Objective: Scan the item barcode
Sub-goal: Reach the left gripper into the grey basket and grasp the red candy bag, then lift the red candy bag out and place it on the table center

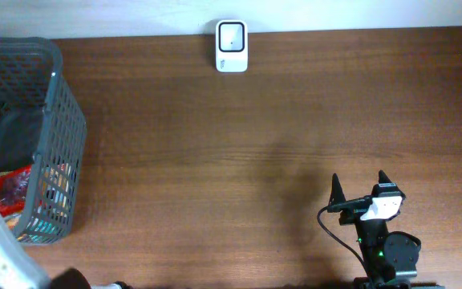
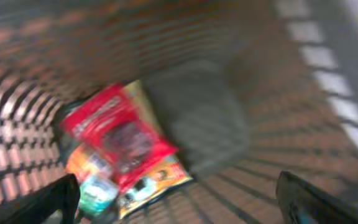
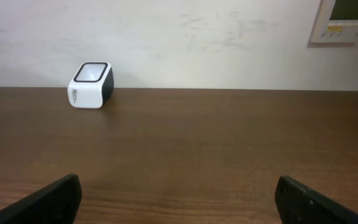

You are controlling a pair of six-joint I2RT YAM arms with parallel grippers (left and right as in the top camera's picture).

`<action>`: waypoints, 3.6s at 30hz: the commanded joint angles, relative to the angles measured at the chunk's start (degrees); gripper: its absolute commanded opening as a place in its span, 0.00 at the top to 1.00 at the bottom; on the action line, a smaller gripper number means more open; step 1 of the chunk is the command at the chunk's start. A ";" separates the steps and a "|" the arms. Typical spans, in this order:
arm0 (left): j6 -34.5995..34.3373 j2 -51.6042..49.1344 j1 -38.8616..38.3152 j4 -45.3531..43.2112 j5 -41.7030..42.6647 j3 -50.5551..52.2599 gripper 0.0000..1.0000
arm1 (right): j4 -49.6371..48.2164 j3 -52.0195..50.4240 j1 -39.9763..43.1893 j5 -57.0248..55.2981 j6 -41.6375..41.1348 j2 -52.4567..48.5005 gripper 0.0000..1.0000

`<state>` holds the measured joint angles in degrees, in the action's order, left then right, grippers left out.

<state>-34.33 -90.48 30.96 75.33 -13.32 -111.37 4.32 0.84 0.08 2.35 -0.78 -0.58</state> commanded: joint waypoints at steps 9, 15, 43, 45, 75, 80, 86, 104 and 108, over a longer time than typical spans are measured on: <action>-11.10 -12.61 8.20 0.70 -1.09 9.38 0.01 | 0.15 -0.52 0.33 -0.68 0.37 0.37 0.02; -11.08 -12.90 8.20 -11.41 -1.51 21.29 0.01 | 0.15 -0.52 0.33 -0.70 0.37 0.37 0.02; -11.04 -15.52 8.20 -16.74 0.92 21.75 1.00 | 0.15 -0.52 0.33 -0.70 0.37 0.37 0.02; -11.04 -13.07 8.20 -15.78 2.73 18.97 1.00 | 0.15 -0.52 0.33 -0.70 0.37 0.37 0.02; 9.38 3.04 -57.11 -19.08 6.16 11.19 1.00 | 0.15 -0.52 0.33 -0.70 0.37 0.37 0.02; 9.35 -9.49 -60.96 -17.64 -2.60 11.19 1.00 | 0.15 -0.52 0.33 -0.70 0.37 0.37 0.02; 6.60 -22.60 -60.98 -16.52 7.65 11.19 1.00 | 0.15 -0.52 0.33 -0.68 0.37 0.37 0.02; 10.47 -30.88 -56.63 4.68 11.54 -11.50 0.23 | 0.15 -0.52 0.33 -0.70 0.37 0.37 0.01; 10.88 -30.88 -49.24 15.23 8.70 -33.40 0.28 | 0.15 -0.52 0.33 -0.70 0.37 0.37 0.01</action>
<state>-24.75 -122.74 -24.21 85.54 -1.91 -130.04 4.34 0.84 0.10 2.35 -0.80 -0.58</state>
